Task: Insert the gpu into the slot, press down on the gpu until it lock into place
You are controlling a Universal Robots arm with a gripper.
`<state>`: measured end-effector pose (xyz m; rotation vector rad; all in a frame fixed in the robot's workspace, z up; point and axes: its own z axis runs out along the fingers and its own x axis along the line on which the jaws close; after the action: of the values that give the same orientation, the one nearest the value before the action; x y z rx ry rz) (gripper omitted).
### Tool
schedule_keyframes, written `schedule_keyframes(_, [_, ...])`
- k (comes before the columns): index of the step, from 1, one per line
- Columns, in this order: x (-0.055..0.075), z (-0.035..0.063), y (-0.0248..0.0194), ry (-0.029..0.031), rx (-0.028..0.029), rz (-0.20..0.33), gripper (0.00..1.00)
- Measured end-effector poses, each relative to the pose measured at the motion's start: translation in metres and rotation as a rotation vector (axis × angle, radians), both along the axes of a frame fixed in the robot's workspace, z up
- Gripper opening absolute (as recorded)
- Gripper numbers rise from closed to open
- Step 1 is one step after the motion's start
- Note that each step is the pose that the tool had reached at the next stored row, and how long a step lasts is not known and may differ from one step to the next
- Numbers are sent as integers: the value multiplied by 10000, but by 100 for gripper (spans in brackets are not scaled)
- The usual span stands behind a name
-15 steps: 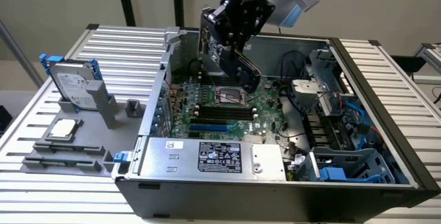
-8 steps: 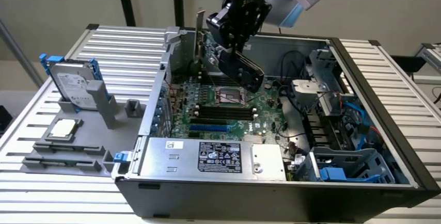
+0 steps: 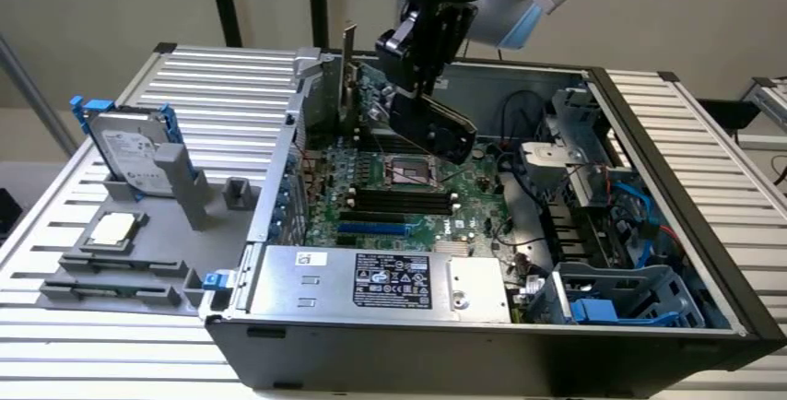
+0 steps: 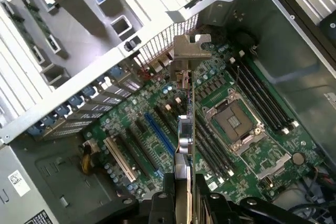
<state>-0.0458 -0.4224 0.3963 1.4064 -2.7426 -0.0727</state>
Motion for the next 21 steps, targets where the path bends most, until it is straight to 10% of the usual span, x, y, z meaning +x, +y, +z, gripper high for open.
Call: schedule_keyframes(21, [0,-129,0,-114,-2,3820,26])
